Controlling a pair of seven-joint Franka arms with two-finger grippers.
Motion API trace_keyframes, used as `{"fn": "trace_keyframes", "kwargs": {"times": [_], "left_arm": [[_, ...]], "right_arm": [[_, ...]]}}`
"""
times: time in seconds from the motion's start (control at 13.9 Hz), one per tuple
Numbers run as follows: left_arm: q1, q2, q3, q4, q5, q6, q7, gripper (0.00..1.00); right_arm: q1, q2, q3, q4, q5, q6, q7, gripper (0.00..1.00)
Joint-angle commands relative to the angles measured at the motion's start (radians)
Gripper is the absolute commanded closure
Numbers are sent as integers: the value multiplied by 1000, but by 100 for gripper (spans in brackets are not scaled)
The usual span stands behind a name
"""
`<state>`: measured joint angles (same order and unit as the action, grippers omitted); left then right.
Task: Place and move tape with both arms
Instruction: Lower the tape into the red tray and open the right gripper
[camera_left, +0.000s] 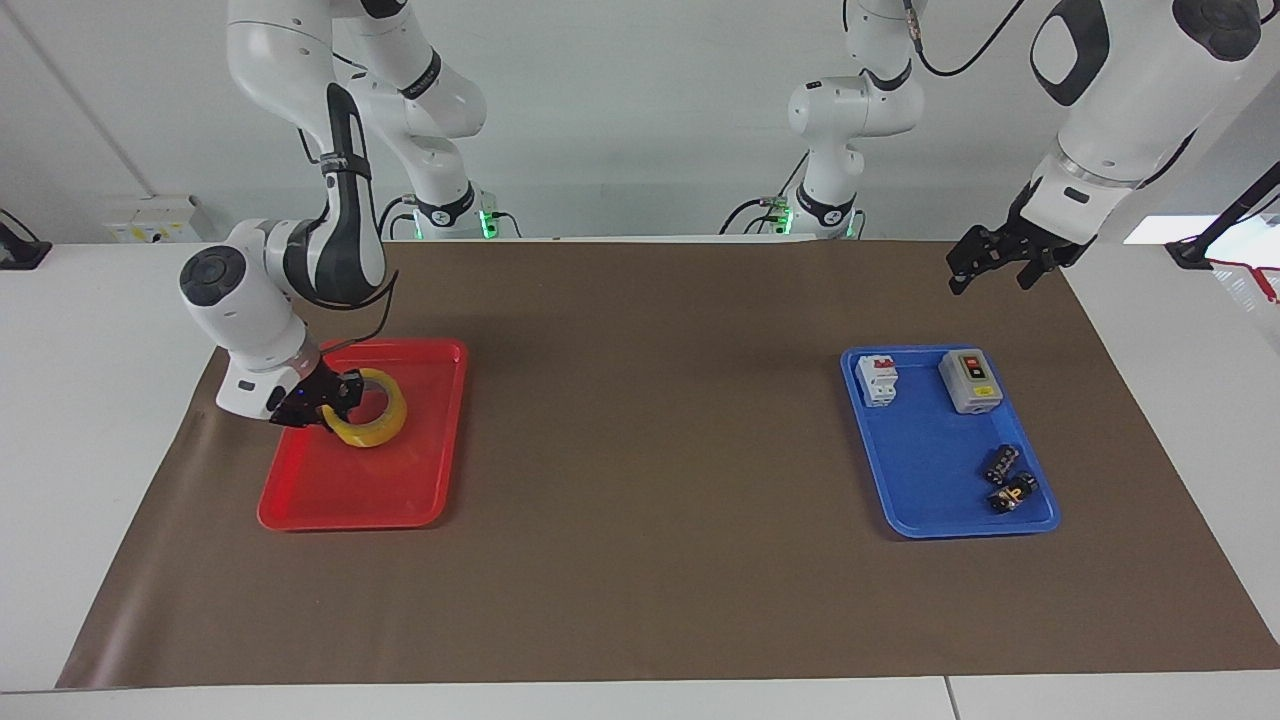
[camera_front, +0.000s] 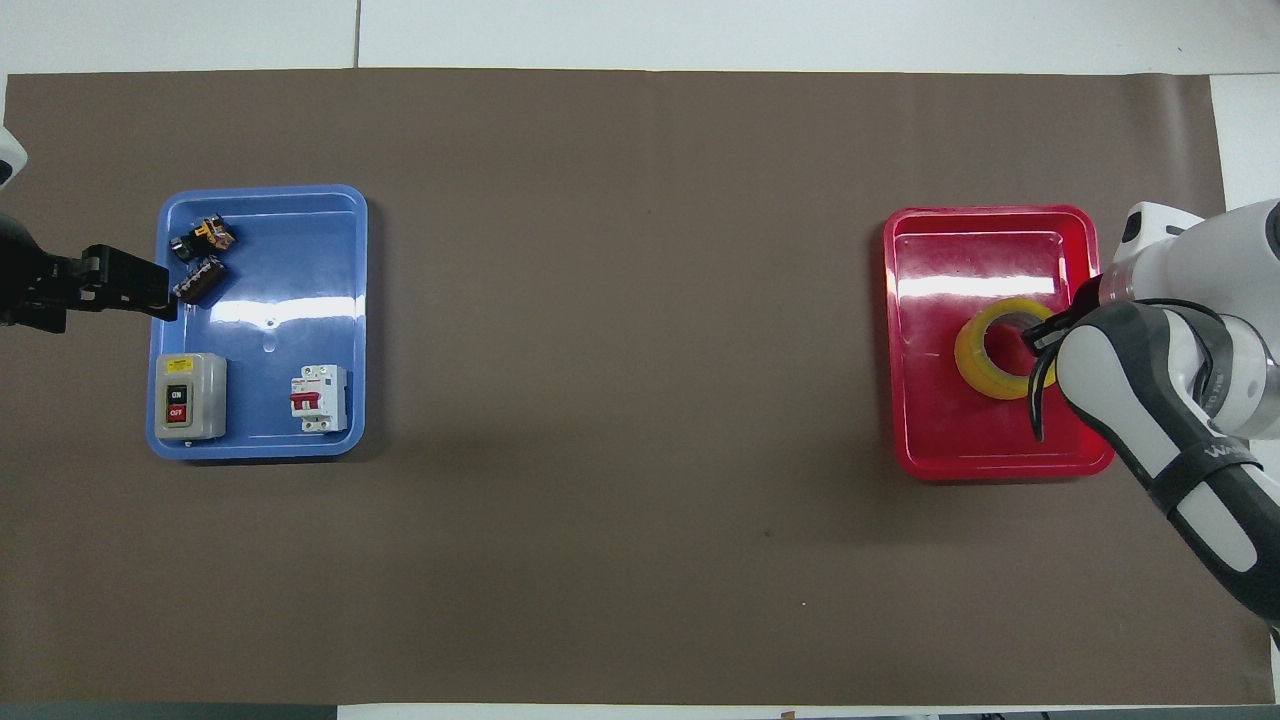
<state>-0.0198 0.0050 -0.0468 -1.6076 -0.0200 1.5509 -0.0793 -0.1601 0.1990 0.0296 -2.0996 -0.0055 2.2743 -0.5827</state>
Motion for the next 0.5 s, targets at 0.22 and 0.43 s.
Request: {"fn": "trace_keyframes", "kwargs": {"times": [0.22,0.43], "left_arm": [[4,-19,4,-18,-25,-8,7,0],[4,-19,4,-18,-25,-8,7,0]], "right_arm": [[-12,-56,15,-103,27,102,-23,100],[-7,-56,15,-106,27,120,-13,1]]}}
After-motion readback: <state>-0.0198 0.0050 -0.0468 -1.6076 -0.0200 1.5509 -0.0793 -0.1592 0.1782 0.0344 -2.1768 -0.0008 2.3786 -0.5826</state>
